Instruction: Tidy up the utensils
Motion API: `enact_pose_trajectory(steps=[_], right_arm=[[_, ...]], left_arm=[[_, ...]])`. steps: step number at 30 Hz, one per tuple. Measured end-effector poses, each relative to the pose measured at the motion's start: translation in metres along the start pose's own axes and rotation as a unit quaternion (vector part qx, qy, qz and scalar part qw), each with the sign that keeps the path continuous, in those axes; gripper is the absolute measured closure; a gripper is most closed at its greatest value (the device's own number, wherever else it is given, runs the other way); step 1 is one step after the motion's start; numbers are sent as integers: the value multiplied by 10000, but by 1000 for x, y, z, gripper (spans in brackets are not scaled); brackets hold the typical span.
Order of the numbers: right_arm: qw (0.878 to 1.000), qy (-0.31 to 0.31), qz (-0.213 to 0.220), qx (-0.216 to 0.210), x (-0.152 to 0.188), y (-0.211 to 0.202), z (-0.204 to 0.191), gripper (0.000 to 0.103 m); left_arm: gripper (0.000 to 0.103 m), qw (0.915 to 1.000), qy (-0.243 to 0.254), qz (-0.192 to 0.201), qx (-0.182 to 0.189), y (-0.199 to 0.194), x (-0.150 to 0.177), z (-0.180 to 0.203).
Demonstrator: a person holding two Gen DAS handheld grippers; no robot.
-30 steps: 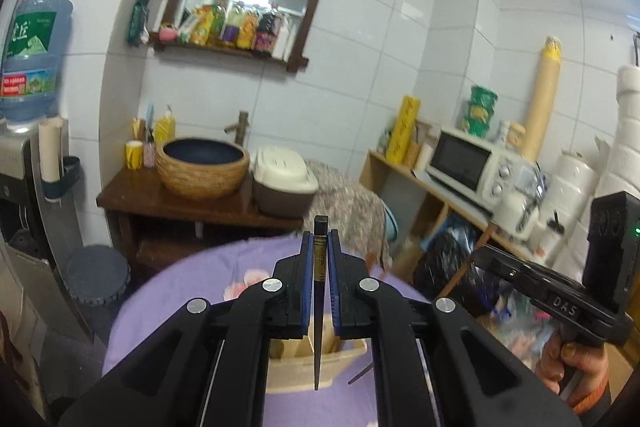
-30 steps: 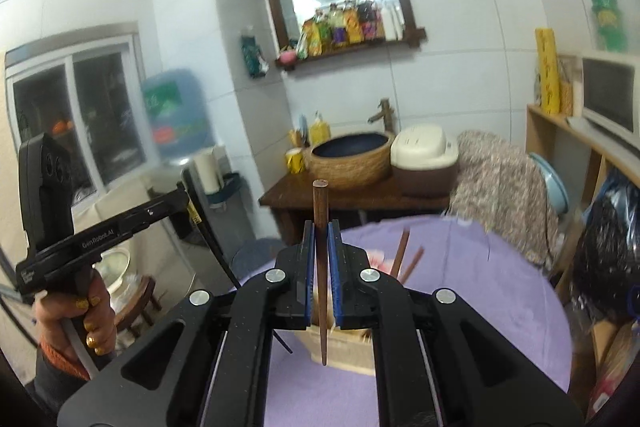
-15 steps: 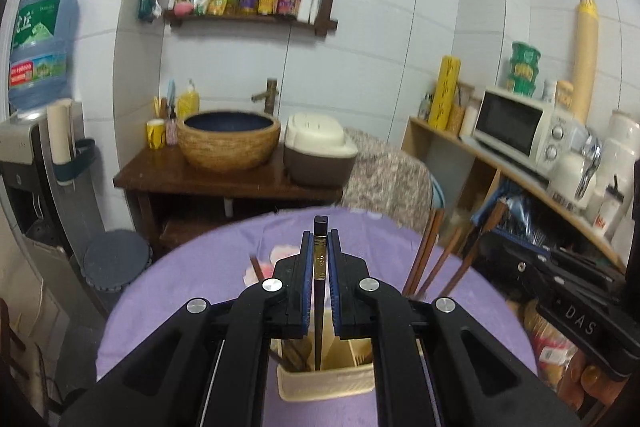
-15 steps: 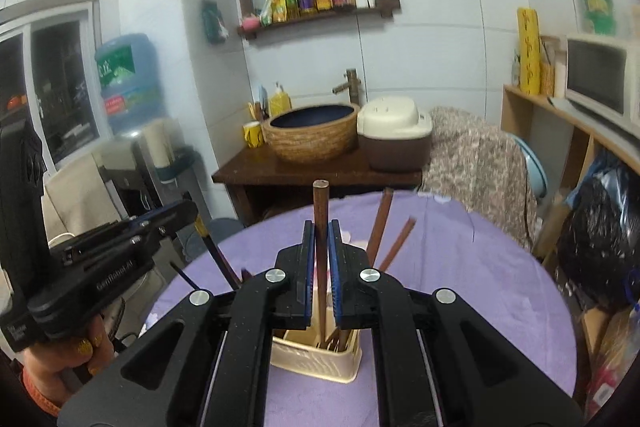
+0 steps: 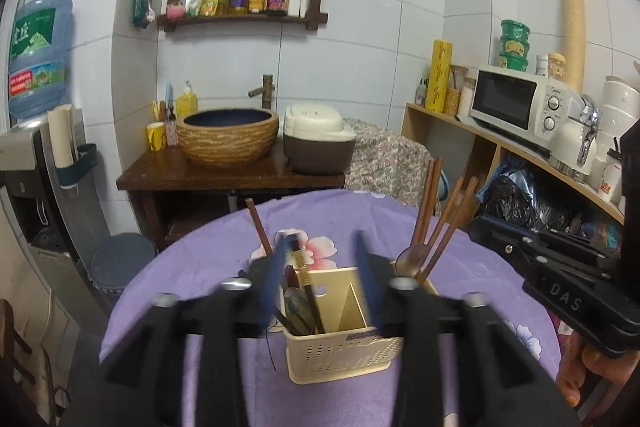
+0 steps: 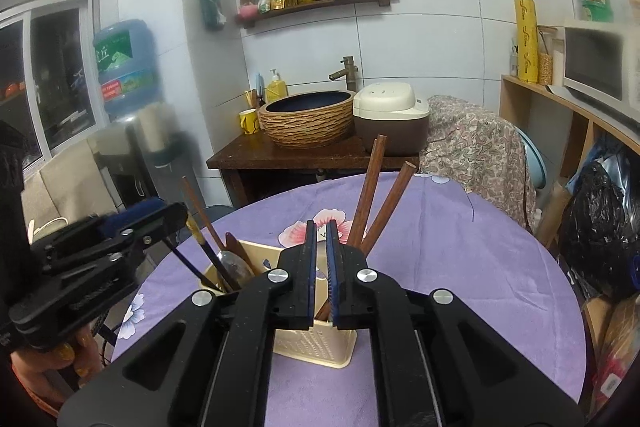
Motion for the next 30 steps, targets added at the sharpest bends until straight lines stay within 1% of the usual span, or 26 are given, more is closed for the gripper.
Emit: enact_pose_trajectory(steps=[1,2,3,4,5,7,8,9,12,15,16,17,21,23,25,27,30], right_arm=[[10000,10,25,-1,4,-4,1,90],[10000,24,53,0,6,-8,2,73],[9999,40,95,14,8,-13,3,48],[9998,55,177,63,11,-19,5,37],[9994,60,306,128,14,-27,6,31],[9990,12,392,233,21,-39,9,26],[9988,-6,406,274,27,-45,9,16],[9985,-10,448,324,33,-53,10,11],[9965,-131,631,523,55,-79,6,6],[9926,-256,865,810,84,-106,-1,6],[9919,-307,912,831,96,-114,-5,6],[9912,-387,946,845,114,-125,-12,6],[9916,-387,963,776,170,-153,-32,6],[9911,-347,1023,777,196,-172,-41,6],[9899,-330,1107,823,214,-189,-49,6],[9894,-281,1199,775,231,-208,-56,6],[9870,-366,1248,942,249,-229,-67,6]], left_arm=[[42,9999,-15,107,-2,-7,0,-1],[41,9998,-42,199,19,-16,2,-3],[38,9997,-54,228,45,-21,3,-3],[31,9996,-67,254,75,-26,6,-5],[27,9995,-85,288,70,-33,10,-7],[14,9989,-154,444,-27,-49,19,-15],[11,9983,-183,544,-40,-57,23,-17],[5,9978,-196,635,-24,-66,29,-20],[5,9964,-111,839,-69,-88,49,-22],[5,9946,70,990,-290,-109,75,-22],[5,9942,73,1018,-348,-115,82,-22],[5,9938,53,1038,-392,-123,95,-21],[5,9937,-152,1063,-312,-152,135,-16],[5,9927,-179,1114,-418,-166,152,-13],[5,9912,-228,1138,-644,-181,170,-12],[5,9909,-280,1113,-708,-194,184,-11],[5,9891,-370,1170,-814,-213,197,-10]])
Point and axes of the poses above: each gripper's, at about its wrist camera, not at the fingertips, and y roughly the way its jaws point, z to its right, x to its underside, the point moved 7 cm from there along y, roughly the way its jaws point, and after that the axes turned 3 degrees about -z, right-handed, at the moved point
